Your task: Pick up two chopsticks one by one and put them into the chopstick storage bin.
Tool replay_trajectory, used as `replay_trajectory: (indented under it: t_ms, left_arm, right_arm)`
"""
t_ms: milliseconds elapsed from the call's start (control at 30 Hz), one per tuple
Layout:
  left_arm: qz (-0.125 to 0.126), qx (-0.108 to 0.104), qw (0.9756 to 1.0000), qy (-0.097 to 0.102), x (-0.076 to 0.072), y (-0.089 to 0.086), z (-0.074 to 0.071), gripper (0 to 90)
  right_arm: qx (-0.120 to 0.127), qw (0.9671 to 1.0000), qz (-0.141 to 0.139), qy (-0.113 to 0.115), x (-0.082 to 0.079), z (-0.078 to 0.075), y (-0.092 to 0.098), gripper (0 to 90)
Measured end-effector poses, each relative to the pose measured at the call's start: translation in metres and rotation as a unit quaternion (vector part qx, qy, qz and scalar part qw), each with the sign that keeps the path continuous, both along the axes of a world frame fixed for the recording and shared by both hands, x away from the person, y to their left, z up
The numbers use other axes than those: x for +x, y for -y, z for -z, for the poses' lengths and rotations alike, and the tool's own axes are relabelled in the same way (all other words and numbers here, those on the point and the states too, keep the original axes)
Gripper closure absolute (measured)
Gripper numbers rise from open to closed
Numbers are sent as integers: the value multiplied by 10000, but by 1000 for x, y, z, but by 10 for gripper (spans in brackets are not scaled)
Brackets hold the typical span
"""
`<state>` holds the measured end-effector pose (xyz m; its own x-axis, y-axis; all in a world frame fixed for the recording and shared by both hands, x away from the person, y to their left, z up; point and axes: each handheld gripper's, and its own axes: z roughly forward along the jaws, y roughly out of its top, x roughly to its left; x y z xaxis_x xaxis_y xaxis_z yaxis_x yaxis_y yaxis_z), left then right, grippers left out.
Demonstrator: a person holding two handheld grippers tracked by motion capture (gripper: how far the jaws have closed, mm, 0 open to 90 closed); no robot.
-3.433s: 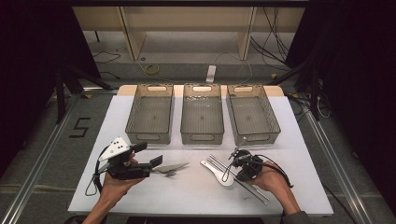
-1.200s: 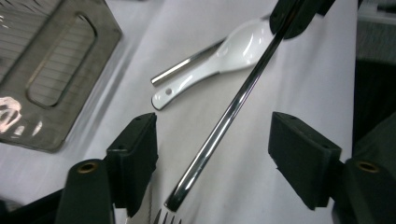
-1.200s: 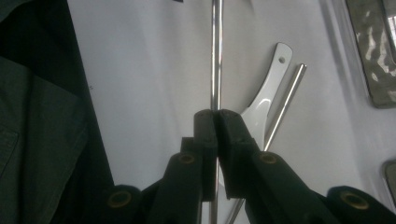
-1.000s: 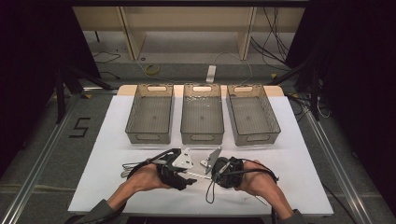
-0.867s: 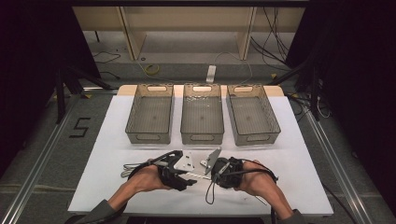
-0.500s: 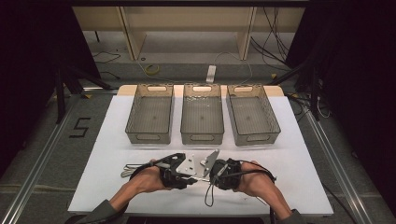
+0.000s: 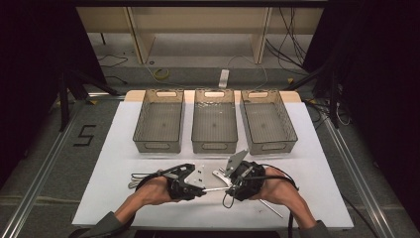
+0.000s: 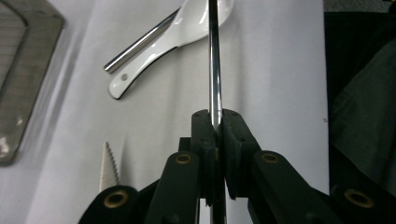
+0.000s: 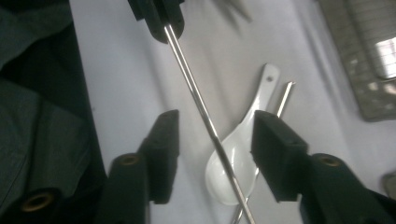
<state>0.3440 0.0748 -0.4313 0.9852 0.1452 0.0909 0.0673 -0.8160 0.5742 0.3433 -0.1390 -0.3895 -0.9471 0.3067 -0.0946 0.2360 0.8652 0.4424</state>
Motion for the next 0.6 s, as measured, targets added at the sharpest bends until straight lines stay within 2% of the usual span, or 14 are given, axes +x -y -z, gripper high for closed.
replay_trajectory:
  t_ms: [33,167,233,367,433,533,600]
  left_arm:
    - [-64,0,10000,41,1,-1,0,837]
    - [-326,-13,9994,73,6,-6,0,837]
    - [-465,-51,9989,71,8,-9,-1,837]
    - [-711,-148,9973,107,12,-15,-6,837]
    - [-865,-207,9960,124,14,-19,-8,837]
    - [-1086,-320,9935,138,18,-26,-13,837]
    - [-1285,-436,9907,117,20,-31,-15,837]
  right_arm:
    - [0,10000,0,0,0,0,0,496]
    - [457,9980,349,272,1,-7,9,425]
    - [682,9955,507,424,1,-9,14,408]
    - [1044,9899,801,534,2,-11,22,362]
    - [1099,9886,860,558,2,-9,25,337]
    - [1021,9888,930,574,-1,-6,27,316]
    - [996,9887,966,563,-2,-3,28,308]
